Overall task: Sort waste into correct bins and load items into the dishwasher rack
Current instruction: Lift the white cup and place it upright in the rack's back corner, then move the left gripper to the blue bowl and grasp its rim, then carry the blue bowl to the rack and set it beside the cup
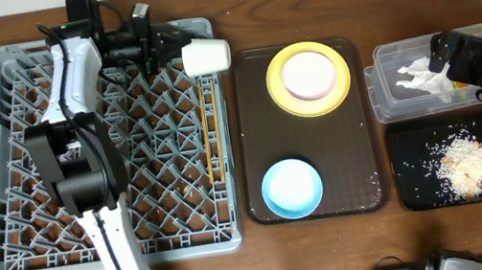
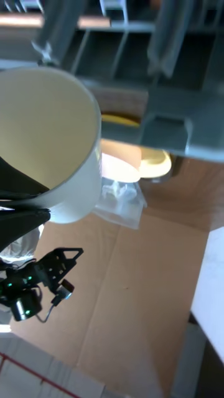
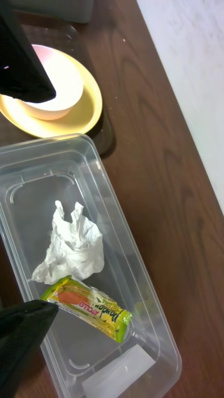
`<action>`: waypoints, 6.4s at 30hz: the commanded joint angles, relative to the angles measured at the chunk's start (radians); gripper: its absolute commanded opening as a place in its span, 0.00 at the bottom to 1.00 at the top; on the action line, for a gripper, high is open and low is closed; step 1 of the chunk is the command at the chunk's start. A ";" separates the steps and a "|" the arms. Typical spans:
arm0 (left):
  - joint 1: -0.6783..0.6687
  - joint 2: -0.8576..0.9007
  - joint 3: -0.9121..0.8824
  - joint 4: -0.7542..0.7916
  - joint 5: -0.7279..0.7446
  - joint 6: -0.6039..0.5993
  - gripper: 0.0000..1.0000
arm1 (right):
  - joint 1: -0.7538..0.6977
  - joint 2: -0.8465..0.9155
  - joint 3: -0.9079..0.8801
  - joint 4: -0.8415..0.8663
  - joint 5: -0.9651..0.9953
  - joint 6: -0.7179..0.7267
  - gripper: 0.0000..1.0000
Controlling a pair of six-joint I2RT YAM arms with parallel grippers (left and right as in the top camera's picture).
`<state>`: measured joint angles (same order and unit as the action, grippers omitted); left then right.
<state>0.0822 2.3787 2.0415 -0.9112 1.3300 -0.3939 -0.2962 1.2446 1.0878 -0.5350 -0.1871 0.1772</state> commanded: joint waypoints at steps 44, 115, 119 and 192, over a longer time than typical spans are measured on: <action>-0.267 -0.414 -0.026 -0.102 -0.987 0.061 0.43 | -0.004 -0.003 0.017 -0.001 -0.005 -0.010 0.99; -1.188 -0.398 -0.644 0.042 -1.403 -0.378 0.25 | -0.004 -0.003 0.017 -0.001 -0.005 -0.010 0.99; -1.188 -0.398 -0.645 0.051 -1.418 -0.378 0.20 | -0.004 -0.003 0.017 -0.001 -0.005 -0.010 0.99; 0.015 -0.427 -0.629 0.374 -0.119 -0.023 0.27 | -0.004 -0.003 0.017 -0.001 -0.005 -0.010 0.99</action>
<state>0.0910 1.9305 1.4296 -0.5339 1.2972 -0.4389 -0.2962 1.2446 1.0878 -0.5350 -0.1875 0.1772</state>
